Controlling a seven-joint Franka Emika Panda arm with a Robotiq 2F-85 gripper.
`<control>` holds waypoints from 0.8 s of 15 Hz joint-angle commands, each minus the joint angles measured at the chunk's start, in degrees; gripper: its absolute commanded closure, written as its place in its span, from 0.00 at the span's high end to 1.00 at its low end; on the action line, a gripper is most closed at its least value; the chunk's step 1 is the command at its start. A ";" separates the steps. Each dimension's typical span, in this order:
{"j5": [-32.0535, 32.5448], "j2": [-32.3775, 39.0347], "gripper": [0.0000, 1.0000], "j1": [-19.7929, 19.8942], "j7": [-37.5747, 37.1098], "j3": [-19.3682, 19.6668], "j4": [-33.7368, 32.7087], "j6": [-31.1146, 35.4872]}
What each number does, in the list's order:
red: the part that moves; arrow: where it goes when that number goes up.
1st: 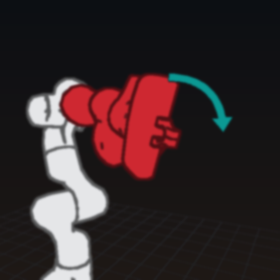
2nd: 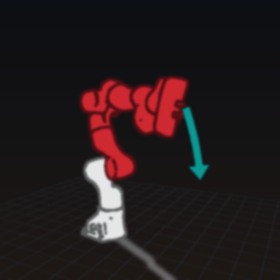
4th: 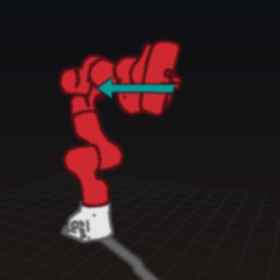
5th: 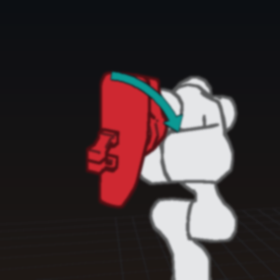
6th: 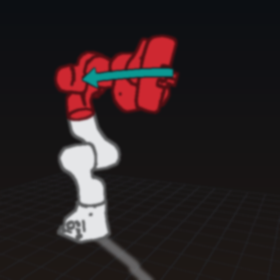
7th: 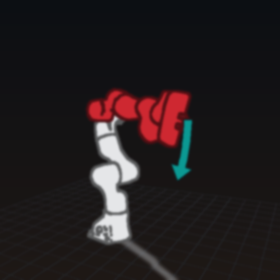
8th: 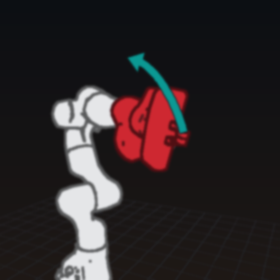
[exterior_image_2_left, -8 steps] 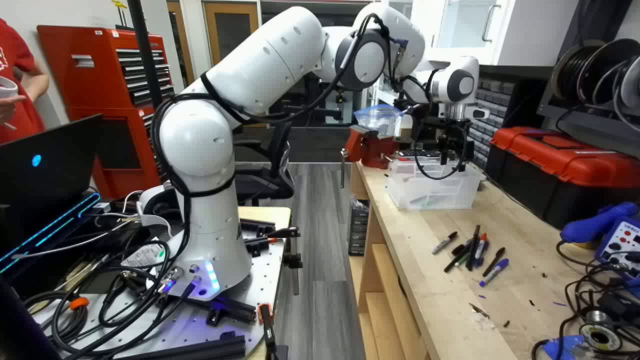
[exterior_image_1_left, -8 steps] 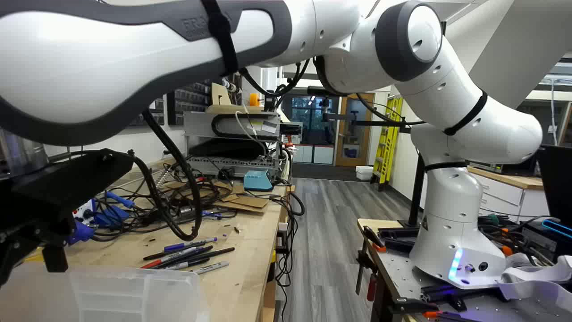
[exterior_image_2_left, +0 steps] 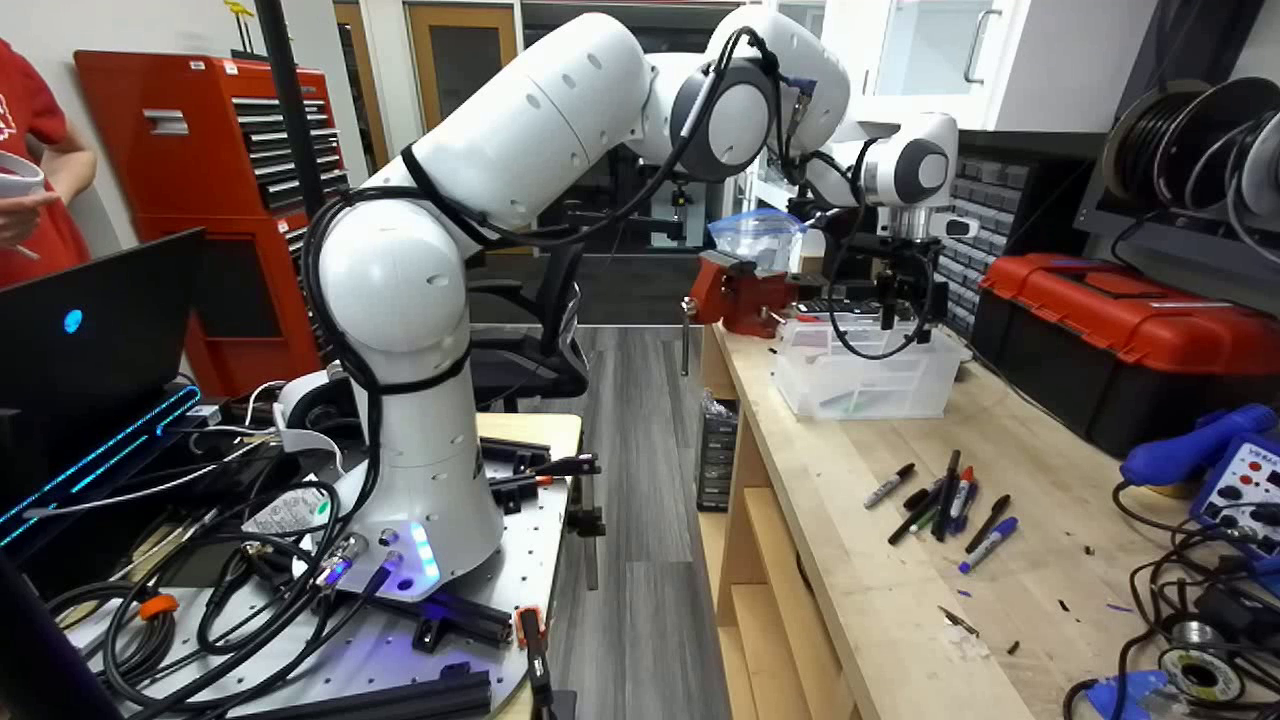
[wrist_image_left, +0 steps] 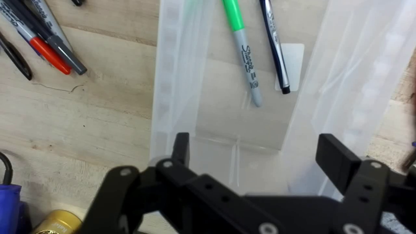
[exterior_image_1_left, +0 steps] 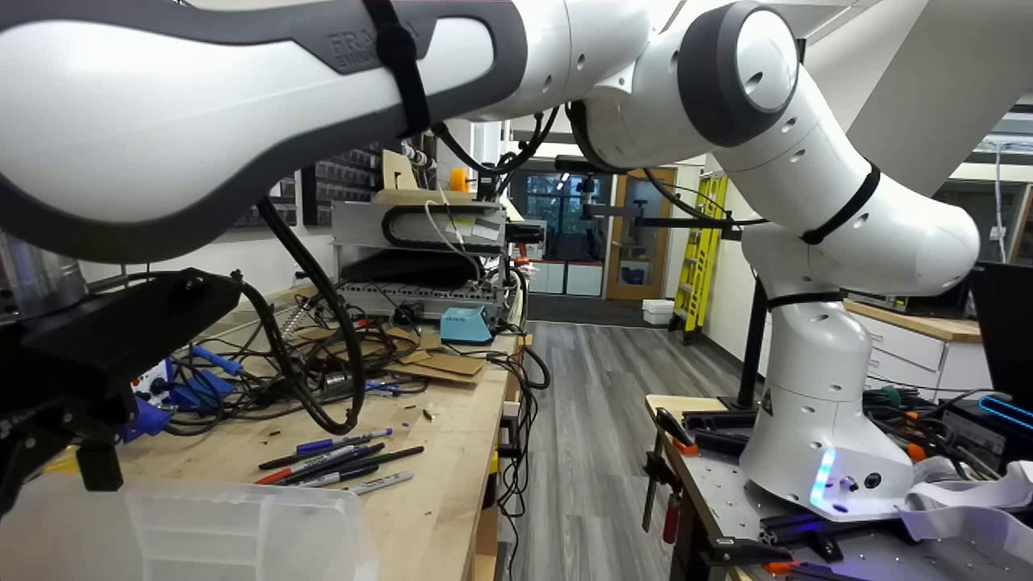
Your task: Pick the marker and put it in the plastic box
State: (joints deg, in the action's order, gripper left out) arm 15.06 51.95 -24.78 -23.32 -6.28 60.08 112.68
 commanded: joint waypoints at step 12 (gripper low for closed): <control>0.10 -0.70 1.00 -0.14 -0.25 0.07 0.31 -0.41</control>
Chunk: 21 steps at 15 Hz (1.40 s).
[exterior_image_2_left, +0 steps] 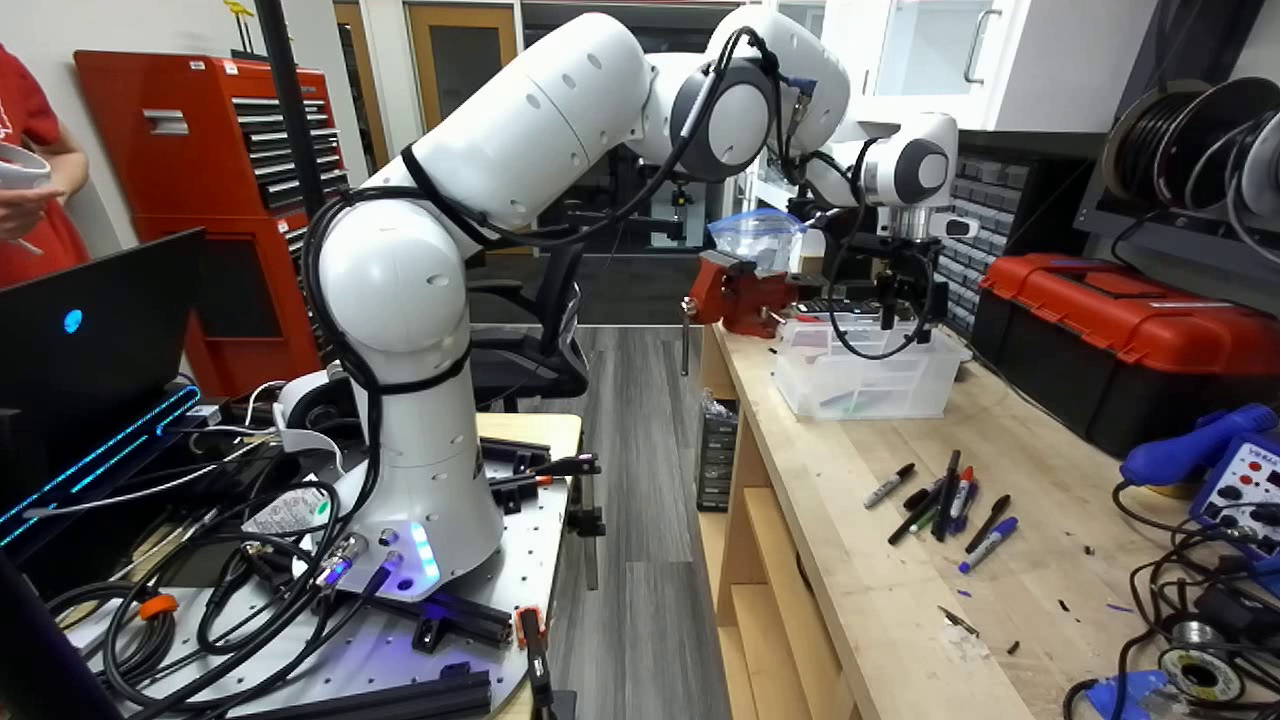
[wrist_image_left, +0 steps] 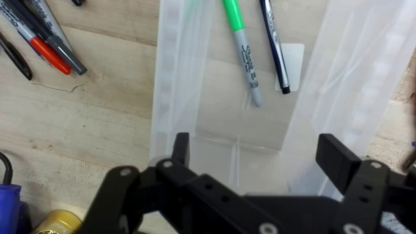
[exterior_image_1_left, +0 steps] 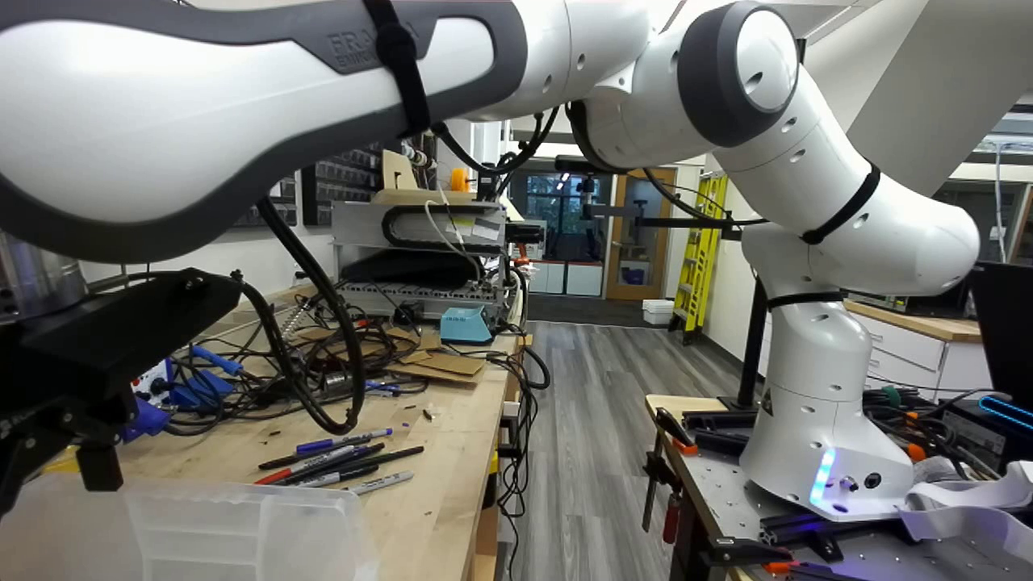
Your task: Pick the marker and put it in the plastic box
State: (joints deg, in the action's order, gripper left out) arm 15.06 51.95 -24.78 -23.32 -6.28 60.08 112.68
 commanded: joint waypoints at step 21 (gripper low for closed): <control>-0.70 -18.35 1.00 5.72 7.15 -0.32 14.47 -3.99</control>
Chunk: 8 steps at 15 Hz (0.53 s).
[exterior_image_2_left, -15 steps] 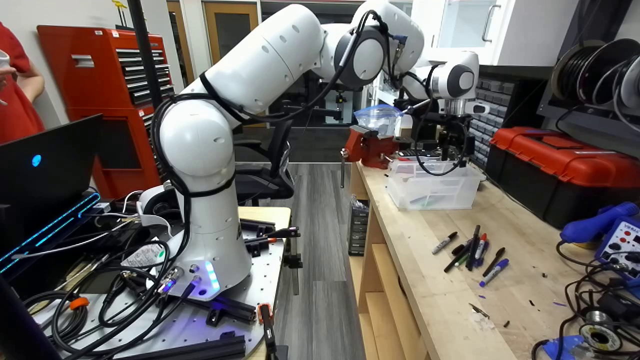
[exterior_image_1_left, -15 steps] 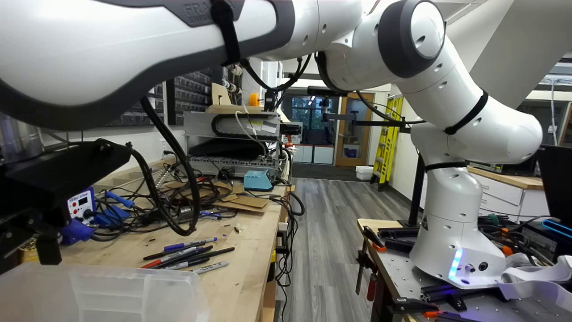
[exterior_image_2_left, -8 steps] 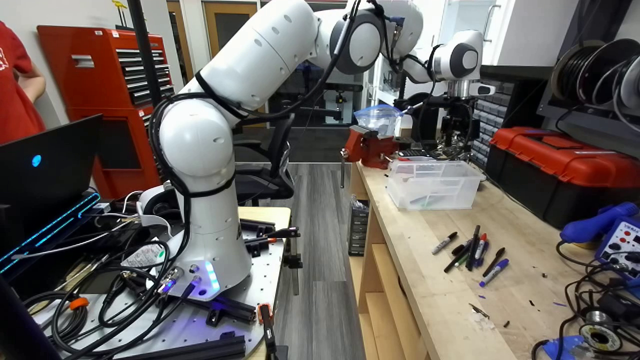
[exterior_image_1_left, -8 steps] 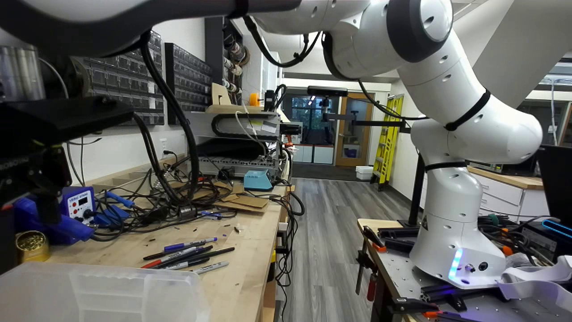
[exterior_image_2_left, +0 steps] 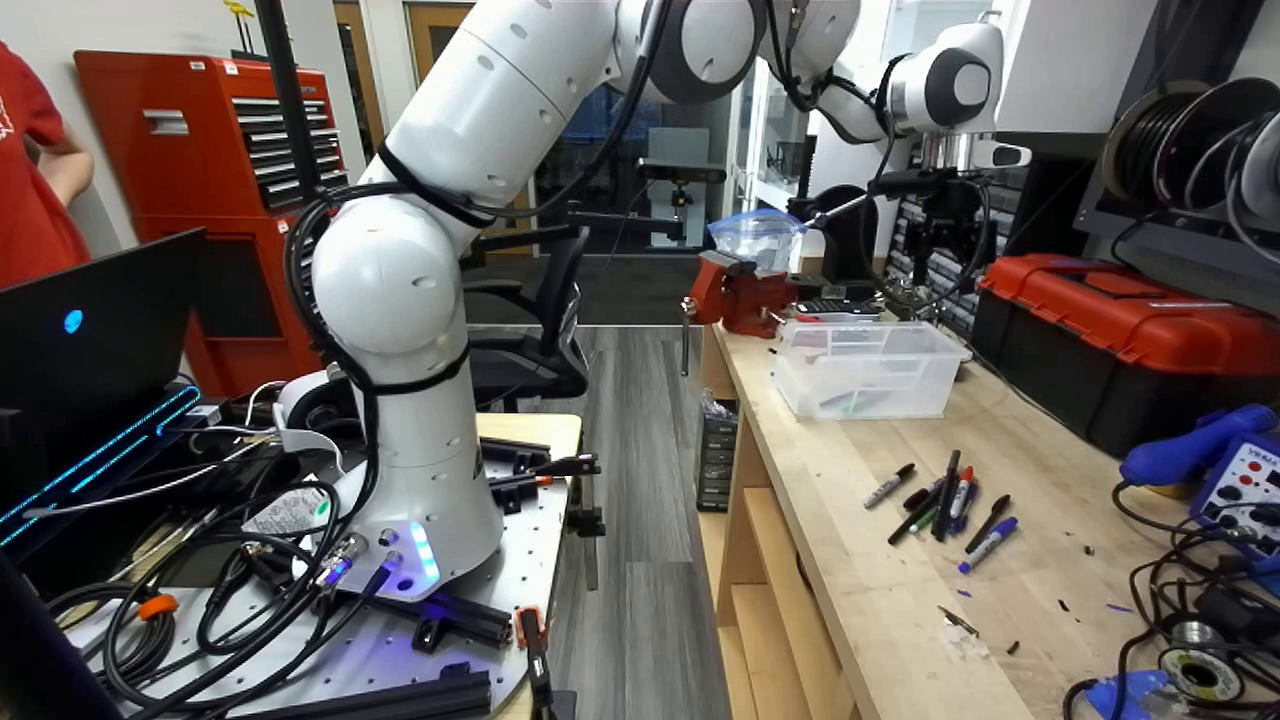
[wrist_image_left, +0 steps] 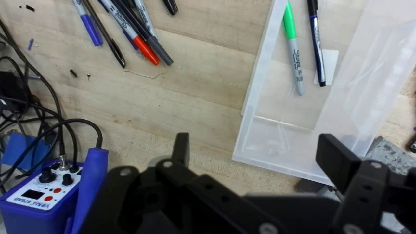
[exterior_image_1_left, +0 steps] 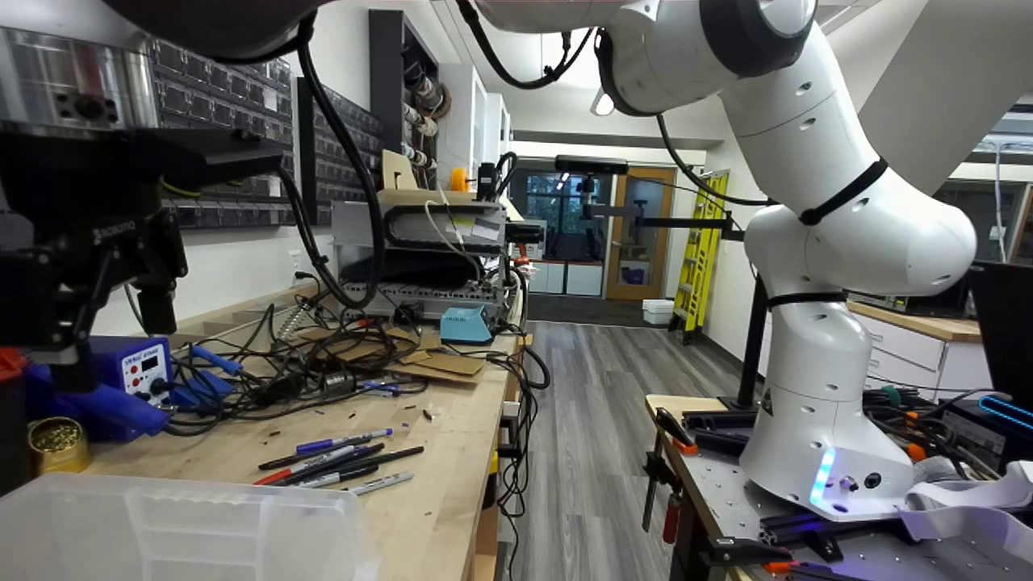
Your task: Pick the marker and put it in the plastic box
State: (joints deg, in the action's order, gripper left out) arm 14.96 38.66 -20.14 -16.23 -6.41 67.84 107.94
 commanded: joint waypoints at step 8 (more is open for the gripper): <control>-0.66 -3.90 1.00 0.39 -0.15 0.86 5.53 -0.05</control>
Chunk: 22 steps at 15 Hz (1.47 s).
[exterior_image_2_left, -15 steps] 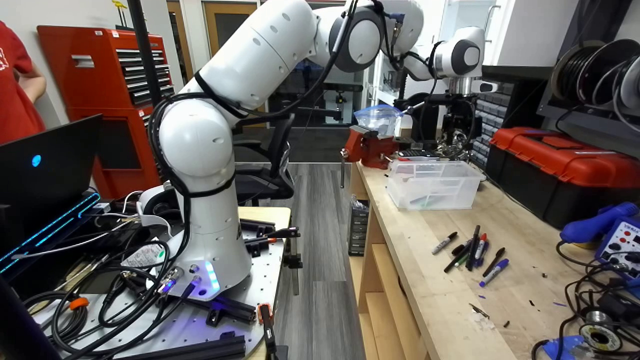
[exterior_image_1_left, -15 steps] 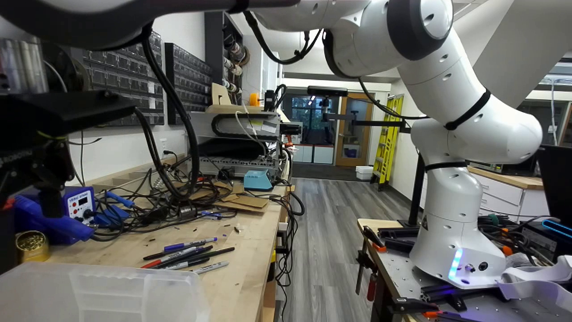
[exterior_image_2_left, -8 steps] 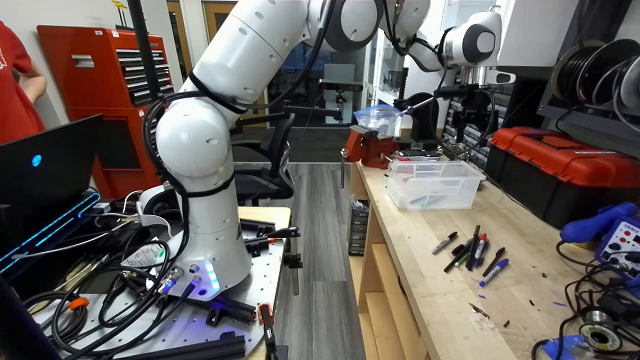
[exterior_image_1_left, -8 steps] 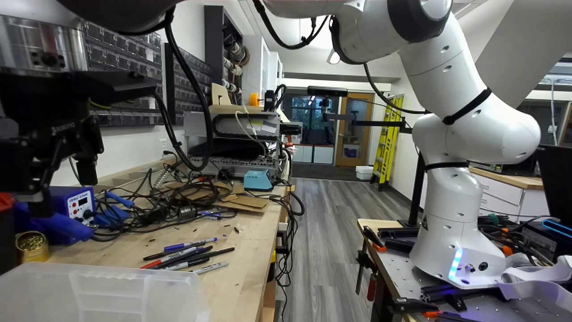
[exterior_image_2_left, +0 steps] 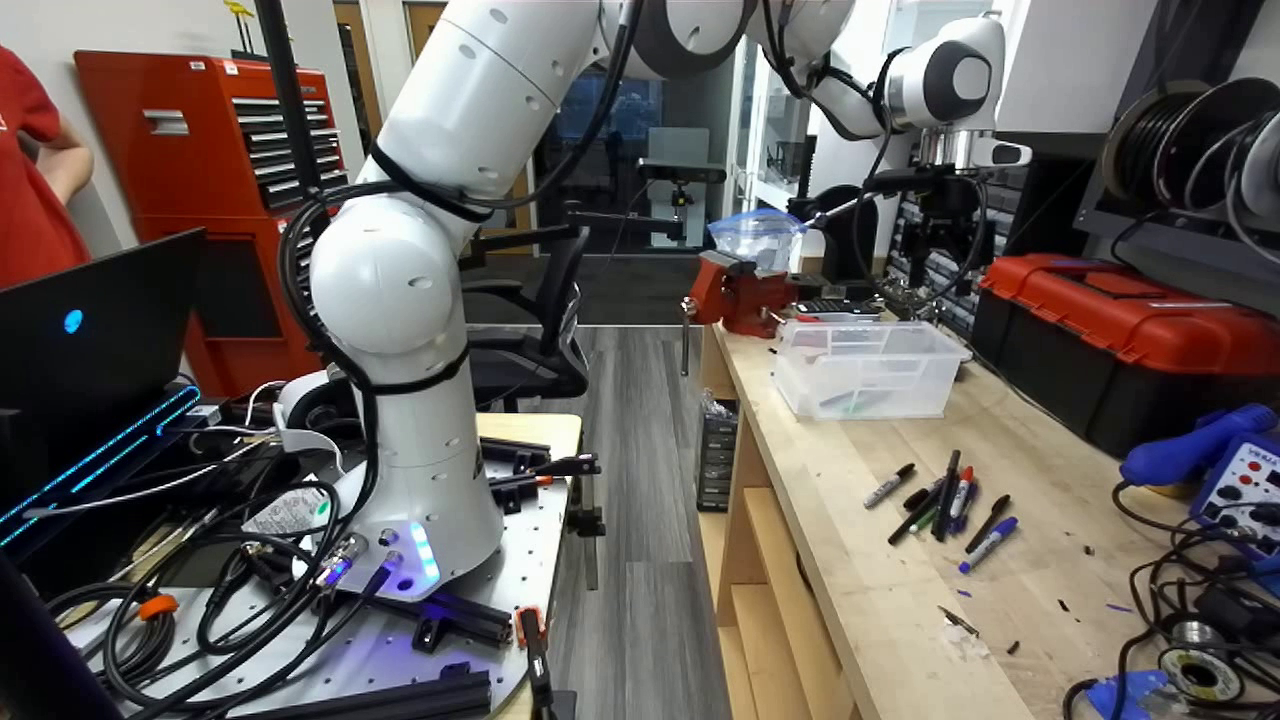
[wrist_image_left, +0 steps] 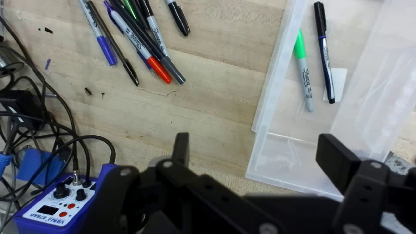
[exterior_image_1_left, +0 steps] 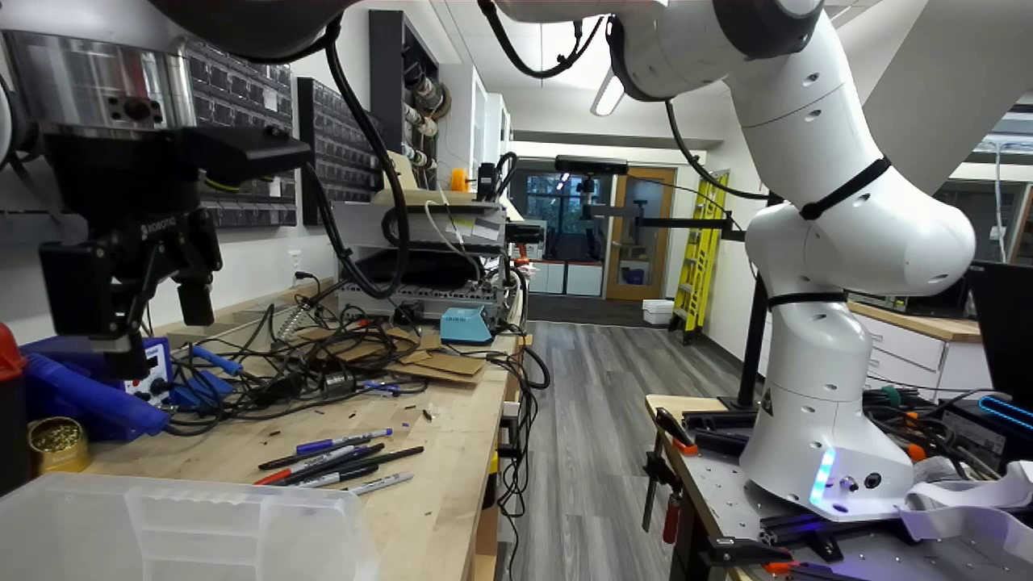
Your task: Pick the marker and put it in the plastic box
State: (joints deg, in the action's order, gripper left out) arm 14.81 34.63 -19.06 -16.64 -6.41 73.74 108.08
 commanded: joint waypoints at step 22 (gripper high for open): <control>1.87 -1.59 1.00 0.24 -0.23 2.60 3.32 1.01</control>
State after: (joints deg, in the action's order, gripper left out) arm 16.61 36.62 -19.89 -16.53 -4.30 72.24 108.08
